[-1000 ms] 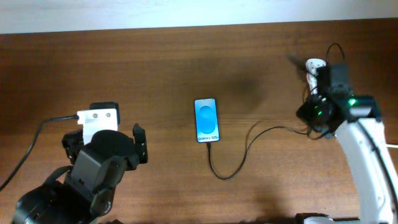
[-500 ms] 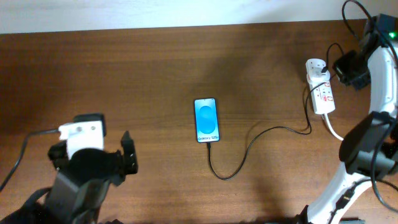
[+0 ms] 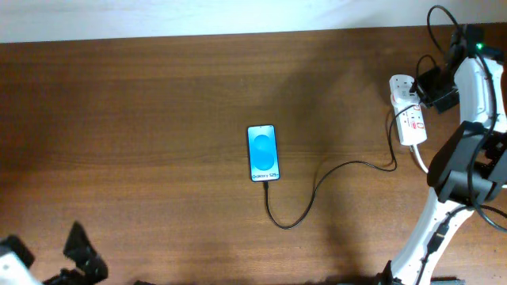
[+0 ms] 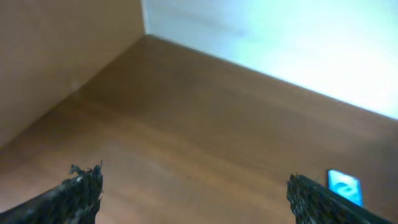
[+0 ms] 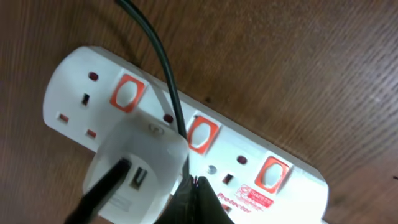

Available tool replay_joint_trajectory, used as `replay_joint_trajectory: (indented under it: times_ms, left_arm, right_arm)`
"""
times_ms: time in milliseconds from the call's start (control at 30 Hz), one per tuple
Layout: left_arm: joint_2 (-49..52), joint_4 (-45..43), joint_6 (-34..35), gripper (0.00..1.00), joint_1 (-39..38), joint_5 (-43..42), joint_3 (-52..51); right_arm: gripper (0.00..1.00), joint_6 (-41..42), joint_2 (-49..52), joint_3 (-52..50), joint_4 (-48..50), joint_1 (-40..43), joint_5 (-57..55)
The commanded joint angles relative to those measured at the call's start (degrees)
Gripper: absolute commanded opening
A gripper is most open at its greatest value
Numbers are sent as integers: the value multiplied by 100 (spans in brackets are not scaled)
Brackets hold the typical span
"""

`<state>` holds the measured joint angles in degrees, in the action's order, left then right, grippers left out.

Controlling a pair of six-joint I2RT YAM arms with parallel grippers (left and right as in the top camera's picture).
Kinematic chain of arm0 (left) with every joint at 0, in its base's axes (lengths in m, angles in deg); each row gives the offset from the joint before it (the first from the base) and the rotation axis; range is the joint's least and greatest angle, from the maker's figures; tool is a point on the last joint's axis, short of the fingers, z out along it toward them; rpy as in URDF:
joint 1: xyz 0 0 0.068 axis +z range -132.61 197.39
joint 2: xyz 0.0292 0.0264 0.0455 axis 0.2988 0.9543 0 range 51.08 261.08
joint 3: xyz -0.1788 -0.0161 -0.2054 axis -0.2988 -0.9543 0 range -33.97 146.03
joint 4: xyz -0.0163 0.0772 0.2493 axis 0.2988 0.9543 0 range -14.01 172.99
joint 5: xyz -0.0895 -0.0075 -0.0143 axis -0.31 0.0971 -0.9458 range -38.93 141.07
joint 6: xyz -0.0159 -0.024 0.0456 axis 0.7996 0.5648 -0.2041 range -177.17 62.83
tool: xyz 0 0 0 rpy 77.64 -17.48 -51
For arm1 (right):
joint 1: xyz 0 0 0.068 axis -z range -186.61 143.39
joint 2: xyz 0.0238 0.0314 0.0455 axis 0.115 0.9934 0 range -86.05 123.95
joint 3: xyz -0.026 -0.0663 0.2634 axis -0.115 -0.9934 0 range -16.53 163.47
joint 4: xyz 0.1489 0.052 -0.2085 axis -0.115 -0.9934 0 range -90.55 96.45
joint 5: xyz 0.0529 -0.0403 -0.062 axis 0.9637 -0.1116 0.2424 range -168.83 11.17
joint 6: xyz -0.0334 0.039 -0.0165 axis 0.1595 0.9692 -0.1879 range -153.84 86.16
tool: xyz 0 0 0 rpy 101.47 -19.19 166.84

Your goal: Plug charger to phone and switch on socket

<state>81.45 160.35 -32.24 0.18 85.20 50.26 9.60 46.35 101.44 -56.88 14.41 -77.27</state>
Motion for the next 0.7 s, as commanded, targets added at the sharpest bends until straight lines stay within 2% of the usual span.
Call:
replay_joint_trajectory:
  times_ms: [0,67,400,667]
  left_arm:
    - [-197,697,50,99,267,61,-9]
    - [-247,1222,50,99,310,61,-9]
    - [-304,1233,31,99,319,61,-17]
    - [-304,1235,31,99,319,61,-17]
  right_arm:
    - [4,61,96,133,33,7,39]
    - [4,61,181,133,55,2,39]
    - [4,61,345,118,317,-28,122]
    - [4,35,820,118,114,-374,208]
